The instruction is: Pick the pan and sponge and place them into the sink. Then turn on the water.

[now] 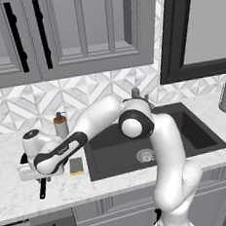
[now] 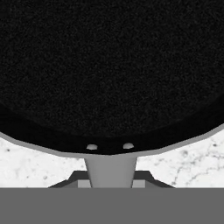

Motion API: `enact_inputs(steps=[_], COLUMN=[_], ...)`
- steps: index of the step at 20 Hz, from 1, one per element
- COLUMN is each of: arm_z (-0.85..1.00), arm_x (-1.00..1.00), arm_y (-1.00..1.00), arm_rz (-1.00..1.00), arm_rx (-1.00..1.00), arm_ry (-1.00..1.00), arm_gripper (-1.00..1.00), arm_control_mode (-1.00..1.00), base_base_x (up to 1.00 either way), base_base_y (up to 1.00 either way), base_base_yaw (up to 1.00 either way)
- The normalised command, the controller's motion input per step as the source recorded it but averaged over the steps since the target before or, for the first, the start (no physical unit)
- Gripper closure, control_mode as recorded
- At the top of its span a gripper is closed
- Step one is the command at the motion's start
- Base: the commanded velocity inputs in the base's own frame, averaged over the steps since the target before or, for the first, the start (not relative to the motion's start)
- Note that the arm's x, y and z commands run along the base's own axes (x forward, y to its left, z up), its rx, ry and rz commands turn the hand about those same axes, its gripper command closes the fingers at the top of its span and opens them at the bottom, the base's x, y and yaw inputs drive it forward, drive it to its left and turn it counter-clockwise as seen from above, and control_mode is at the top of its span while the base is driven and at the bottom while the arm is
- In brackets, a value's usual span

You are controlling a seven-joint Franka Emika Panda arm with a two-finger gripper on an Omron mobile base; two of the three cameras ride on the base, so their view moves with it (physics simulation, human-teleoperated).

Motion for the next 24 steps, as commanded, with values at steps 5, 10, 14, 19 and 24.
enact_inputs(steps=[5, 10, 14, 19, 24], arm_z=[0.0, 0.32, 0.56, 0.43, 0.21], arm_x=[0.0, 0.0, 0.0, 0.0, 0.0], arm_y=[0.01, 0.0, 0.0, -0.09, -0.69], arm_rz=[-0.01, -0.14, -0.24, -0.25, -0.23], arm_rx=[0.0, 0.07, 0.11, 0.1, 0.11], arm_ry=[0.0, -0.04, -0.06, 0.0, 0.08], arm_gripper=[1.0, 1.0, 1.0, 1.0, 1.0], arm_control_mode=[-1.0, -1.0, -1.0, -1.0, -1.0], base_base_x=[0.0, 0.0, 0.0, 0.0, 0.0], base_base_y=[0.0, 0.0, 0.0, 0.0, 0.0], base_base_yaw=[0.0, 0.0, 0.0, 0.0, 0.0])
